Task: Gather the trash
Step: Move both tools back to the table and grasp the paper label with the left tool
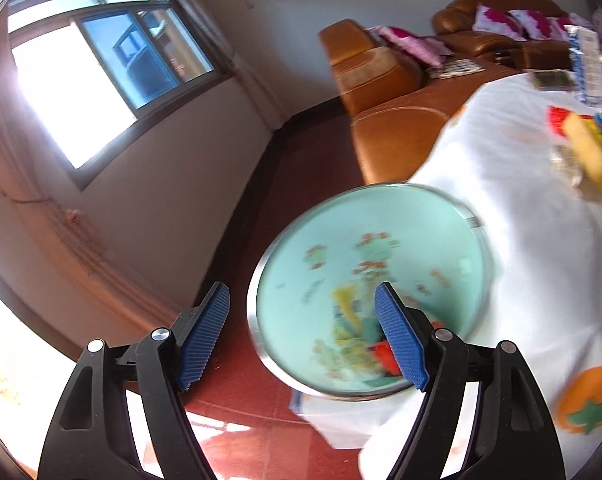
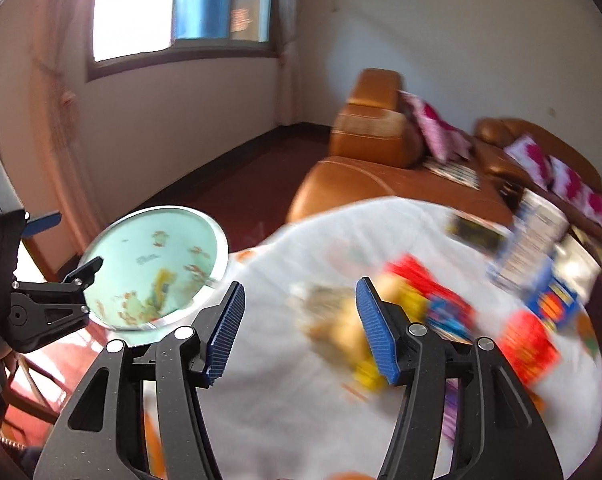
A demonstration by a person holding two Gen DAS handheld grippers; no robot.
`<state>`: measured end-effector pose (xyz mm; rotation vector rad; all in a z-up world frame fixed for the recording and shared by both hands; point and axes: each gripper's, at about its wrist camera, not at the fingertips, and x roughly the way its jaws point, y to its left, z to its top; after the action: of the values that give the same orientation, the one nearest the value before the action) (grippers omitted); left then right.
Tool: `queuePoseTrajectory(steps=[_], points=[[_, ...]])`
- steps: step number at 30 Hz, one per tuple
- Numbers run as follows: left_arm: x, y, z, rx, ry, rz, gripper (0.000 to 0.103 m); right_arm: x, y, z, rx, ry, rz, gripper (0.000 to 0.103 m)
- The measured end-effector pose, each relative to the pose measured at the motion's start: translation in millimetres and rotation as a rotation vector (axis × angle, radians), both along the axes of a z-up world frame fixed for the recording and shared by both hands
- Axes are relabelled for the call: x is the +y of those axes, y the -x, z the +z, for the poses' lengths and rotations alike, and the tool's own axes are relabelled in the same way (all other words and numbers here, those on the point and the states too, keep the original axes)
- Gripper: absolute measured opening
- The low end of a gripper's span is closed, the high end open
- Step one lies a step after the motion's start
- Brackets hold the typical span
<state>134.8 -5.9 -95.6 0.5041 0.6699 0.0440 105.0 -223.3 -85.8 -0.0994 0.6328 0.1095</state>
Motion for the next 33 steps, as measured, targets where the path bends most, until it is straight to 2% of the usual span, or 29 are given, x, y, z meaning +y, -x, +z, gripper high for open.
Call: queuePoseTrajectory(steps=[6,10,17,25,33], points=[[-47,9,-4,0.013,0.011,-0.092,0.075,-69,40,-3,-0.022,-0.020,-0.176,0.059],[-77,13,-7,0.022,0.022,-0.143,0.075,-101,61,-12,-0.008,-0.042,-0.247,0.059],[-116,9,-6,0.016,0.029,-0.206,0.076,-122,71,-29,0.022,-0.066,-0.273,0.059],[-155,-16,-5,0.019,0.033,-0.277,0.077,-127,64,-25,0.008,-0.082,-0.283,0.062],[-180,-36,-28,0.119,0.046,-0.390,0.079,-139,64,-31,0.022,-0.094,-0.301,0.064]])
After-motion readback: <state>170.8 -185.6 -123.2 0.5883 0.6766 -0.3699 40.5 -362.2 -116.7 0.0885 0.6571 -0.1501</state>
